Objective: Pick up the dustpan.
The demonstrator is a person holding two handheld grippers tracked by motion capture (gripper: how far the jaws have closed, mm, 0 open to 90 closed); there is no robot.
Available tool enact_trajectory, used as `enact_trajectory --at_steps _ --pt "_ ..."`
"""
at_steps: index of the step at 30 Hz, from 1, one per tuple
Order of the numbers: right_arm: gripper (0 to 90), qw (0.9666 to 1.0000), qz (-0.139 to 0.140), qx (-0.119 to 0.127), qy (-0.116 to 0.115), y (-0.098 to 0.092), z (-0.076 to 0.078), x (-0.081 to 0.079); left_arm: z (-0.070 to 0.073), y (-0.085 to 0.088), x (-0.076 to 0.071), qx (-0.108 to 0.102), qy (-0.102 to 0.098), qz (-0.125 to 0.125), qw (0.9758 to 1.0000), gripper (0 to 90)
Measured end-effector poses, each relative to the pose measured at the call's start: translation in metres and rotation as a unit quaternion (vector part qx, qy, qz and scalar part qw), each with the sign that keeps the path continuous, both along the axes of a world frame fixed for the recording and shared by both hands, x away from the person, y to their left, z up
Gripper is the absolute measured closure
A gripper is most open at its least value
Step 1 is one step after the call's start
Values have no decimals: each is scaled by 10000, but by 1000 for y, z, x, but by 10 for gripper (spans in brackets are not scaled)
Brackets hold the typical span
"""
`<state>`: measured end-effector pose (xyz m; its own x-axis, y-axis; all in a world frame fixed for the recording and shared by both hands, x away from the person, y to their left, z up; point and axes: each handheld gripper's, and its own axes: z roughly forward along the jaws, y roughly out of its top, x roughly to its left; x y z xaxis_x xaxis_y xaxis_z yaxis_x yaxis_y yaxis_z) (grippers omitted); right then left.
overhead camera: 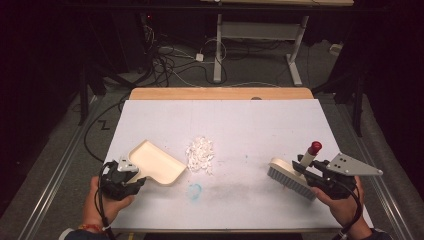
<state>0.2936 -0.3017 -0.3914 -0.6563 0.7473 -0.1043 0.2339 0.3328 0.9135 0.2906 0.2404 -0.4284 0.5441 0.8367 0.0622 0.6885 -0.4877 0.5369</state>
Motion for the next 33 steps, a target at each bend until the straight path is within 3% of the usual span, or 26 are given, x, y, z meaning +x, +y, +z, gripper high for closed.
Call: enact_trajectory --at_steps 4,12,33 --pt "711 10000 -11 -6 10 1 0 0 -2 -2 -16 18 186 -302 9994 637" --pt "711 10000 -56 32 -3 1 -1 4 -6 -15 -20 8 359 -709 9968 636" --pt "712 9999 -110 123 39 5 2 20 -14 -24 -13 105 434 -942 9945 634"
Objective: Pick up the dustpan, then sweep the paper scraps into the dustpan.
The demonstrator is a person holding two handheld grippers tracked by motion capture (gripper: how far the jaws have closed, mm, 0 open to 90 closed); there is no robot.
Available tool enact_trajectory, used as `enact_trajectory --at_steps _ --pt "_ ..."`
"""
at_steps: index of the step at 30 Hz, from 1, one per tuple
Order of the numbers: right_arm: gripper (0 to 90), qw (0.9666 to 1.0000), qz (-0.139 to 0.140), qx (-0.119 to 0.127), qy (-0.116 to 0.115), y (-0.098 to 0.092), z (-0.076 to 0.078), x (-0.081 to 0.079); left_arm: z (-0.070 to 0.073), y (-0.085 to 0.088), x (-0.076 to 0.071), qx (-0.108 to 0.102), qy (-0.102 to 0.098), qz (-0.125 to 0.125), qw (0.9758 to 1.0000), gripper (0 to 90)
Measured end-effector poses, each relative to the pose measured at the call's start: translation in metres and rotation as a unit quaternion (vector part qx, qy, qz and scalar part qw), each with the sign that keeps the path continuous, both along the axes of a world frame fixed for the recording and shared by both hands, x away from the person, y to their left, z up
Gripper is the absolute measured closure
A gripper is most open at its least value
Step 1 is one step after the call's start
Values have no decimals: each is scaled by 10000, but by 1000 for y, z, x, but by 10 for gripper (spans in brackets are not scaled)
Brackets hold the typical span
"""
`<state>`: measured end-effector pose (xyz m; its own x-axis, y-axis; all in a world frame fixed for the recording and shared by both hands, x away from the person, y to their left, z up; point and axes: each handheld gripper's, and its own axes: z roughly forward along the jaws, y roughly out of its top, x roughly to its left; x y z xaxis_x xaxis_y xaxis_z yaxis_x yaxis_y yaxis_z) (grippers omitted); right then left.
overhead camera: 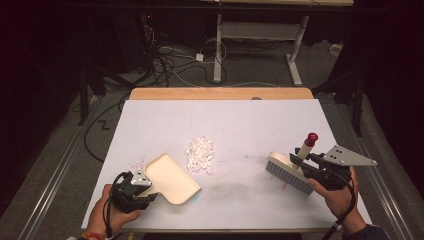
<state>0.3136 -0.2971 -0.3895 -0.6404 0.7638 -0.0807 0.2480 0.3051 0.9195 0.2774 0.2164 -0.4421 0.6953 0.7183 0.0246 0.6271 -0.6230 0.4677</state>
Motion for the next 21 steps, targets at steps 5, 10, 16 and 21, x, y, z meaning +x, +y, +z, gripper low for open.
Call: enact_trajectory --at_steps 5,10,16,21 --pt "712 10000 -1 5 -62 4 3 6 -1 0 -1 15 -11 4 10000 634" --pt "712 9999 43 -22 -99 11 6 12 -5 0 -1 17 28 14 10000 634" --pt "711 9997 165 95 -124 20 9 24 -7 -2 0 111 50 5 9999 634" --pt "711 9994 271 171 -144 38 12 45 -7 -2 0 137 38 0 9999 634"
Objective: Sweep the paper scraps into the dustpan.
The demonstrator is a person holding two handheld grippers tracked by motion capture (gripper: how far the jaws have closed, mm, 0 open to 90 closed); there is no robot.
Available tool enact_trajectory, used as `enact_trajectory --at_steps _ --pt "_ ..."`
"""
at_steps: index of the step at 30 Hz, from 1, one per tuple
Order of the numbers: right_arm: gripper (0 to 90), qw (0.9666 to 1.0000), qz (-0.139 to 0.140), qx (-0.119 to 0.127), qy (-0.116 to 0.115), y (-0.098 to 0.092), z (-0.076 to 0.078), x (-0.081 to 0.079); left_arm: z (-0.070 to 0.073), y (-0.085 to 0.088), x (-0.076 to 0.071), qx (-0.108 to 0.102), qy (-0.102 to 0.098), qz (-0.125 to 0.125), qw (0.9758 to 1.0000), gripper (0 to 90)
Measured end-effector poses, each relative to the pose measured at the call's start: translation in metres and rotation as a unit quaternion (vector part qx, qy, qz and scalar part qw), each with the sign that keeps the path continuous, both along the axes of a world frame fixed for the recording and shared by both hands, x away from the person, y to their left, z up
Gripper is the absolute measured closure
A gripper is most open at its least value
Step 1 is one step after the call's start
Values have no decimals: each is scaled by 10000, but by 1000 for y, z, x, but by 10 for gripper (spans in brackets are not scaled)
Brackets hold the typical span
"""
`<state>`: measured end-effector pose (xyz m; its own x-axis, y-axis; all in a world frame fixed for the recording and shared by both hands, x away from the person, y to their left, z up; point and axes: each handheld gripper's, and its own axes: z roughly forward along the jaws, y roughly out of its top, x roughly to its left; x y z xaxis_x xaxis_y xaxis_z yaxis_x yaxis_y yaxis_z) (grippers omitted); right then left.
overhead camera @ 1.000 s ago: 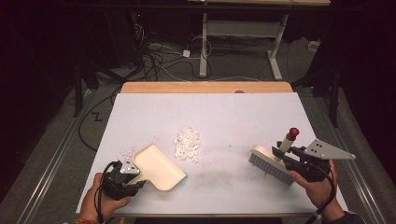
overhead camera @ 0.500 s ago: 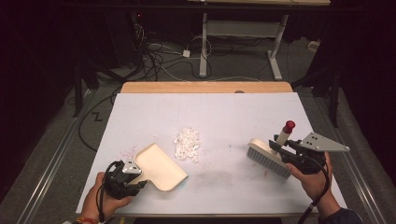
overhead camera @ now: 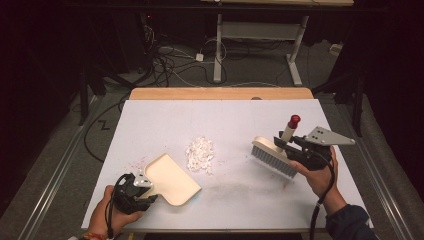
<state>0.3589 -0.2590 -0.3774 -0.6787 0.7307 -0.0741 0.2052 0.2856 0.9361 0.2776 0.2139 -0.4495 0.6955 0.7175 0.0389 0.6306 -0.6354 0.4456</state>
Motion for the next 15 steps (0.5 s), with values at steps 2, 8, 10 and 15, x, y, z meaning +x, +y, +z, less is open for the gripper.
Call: enact_trajectory --at_steps 2,8,10,15 --pt "712 9998 104 -194 -37 15 3 11 -1 0 0 -8 6 2 10000 634" --pt "712 9991 279 -300 -78 45 8 35 -4 -2 1 31 80 -2 10000 634" --pt "712 9989 334 -298 -109 58 10 45 -4 -2 2 49 78 -2 10000 633" --pt "712 9978 575 -276 -196 87 13 69 -5 -3 2 64 90 -2 9999 633"
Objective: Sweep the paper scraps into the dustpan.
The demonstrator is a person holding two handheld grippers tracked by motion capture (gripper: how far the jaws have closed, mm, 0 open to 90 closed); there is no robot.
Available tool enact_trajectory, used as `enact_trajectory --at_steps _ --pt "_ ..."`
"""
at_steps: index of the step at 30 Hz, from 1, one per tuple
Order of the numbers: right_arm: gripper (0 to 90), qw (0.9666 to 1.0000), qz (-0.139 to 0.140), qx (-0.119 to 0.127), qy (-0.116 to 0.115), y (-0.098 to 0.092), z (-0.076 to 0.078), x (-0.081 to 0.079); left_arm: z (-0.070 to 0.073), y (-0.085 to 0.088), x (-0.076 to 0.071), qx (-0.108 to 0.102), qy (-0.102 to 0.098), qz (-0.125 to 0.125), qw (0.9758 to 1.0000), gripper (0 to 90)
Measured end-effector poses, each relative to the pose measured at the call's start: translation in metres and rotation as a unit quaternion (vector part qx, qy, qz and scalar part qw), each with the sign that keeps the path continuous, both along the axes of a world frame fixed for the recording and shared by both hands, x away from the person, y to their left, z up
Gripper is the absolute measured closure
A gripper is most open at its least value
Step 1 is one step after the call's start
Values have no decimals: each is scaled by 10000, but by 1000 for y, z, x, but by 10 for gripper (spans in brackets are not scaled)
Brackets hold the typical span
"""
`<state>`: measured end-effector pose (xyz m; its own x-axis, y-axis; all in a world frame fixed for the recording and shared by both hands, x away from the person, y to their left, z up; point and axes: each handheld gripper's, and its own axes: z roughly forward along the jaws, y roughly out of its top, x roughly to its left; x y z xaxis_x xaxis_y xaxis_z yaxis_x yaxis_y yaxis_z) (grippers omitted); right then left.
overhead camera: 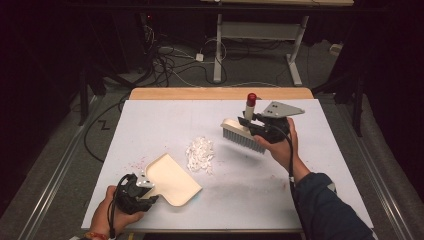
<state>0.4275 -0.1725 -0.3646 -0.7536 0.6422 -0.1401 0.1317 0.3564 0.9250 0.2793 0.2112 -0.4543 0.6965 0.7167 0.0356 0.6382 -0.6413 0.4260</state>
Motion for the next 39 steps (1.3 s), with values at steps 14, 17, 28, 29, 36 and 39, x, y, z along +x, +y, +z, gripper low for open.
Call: enact_trajectory --at_steps 14,17,28,29,36,39 --pt "712 9991 -400 -61 -88 66 -17 41 -4 -1 0 -12 54 37 10000 633" --pt "712 9991 -387 -155 -78 77 -23 45 -4 -1 0 -24 48 36 10000 633" --pt "713 9998 -150 -129 60 94 -35 41 -5 -1 1 -22 56 25 10000 633" --pt "713 9998 -118 -164 41 95 -36 39 -5 -1 1 -16 55 22 10000 633" --pt "710 9996 241 -60 115 98 -39 24 -5 -2 1 2 59 19 10000 633" --pt "710 9993 338 -15 143 98 -40 18 -4 -3 1 35 13 0 10000 633"
